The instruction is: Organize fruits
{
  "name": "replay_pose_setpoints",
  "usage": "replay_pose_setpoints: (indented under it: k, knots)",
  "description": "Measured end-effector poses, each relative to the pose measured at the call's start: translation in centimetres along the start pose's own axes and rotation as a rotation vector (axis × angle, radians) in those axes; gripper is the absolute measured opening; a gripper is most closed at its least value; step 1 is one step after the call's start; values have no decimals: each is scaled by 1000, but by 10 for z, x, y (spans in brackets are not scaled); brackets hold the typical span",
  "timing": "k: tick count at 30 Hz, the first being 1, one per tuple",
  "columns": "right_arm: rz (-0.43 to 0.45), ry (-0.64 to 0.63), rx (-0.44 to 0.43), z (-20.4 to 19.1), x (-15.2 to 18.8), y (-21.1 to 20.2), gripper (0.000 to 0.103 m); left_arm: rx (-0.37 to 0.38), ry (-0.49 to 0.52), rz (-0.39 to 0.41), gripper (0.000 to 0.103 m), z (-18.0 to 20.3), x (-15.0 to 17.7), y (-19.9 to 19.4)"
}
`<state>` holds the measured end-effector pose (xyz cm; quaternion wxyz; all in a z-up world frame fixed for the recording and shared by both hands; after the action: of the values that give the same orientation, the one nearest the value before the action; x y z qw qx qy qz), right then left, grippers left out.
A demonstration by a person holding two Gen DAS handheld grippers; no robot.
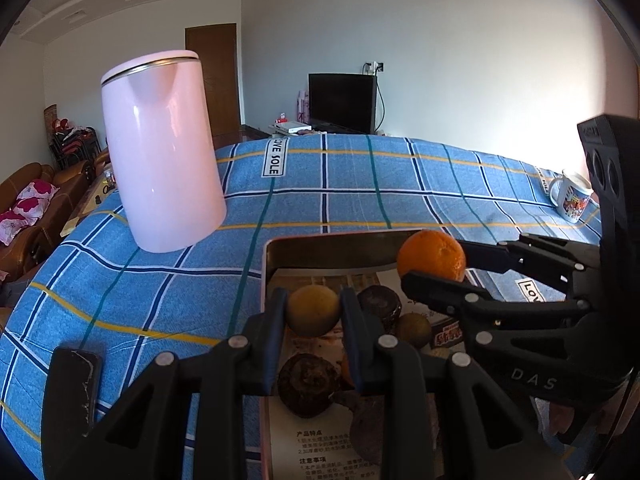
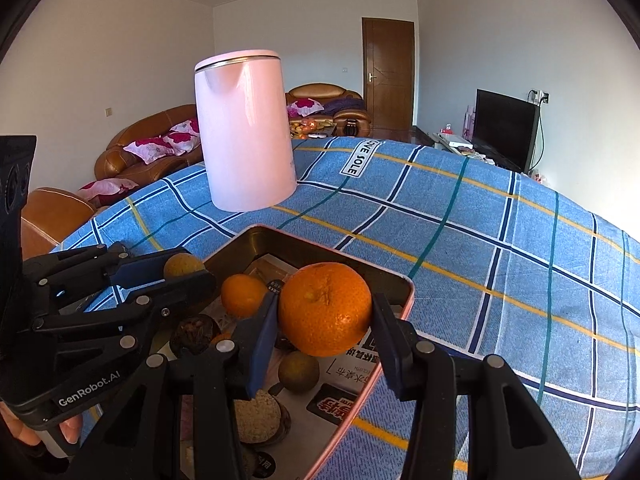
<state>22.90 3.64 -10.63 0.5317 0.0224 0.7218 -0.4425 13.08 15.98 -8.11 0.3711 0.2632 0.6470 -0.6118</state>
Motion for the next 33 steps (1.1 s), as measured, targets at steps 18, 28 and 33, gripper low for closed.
replay_pose_setpoints:
  k: [18, 28, 33]
  knots:
    - [-11, 6, -1, 0, 8, -2, 64, 7, -9, -14, 45, -1, 10, 1]
    - [64, 97, 14, 22, 16, -42, 71, -3, -38, 82, 70, 4, 10, -31]
    - [109, 94, 24, 20, 20, -63, 73, 12, -51, 115, 73, 9, 13, -43]
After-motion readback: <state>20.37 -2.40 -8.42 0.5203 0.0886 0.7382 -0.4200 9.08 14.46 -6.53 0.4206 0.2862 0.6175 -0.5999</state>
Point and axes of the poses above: each gripper's, at about its wrist camera, not at the fingertips, and y roughly the way its jaws point, z to its right, x to its underside, the point moved 6 cm from there along y, roughly the way its jaws point, and after that the axes turned 2 degrees about x, right-handed, at the moved point
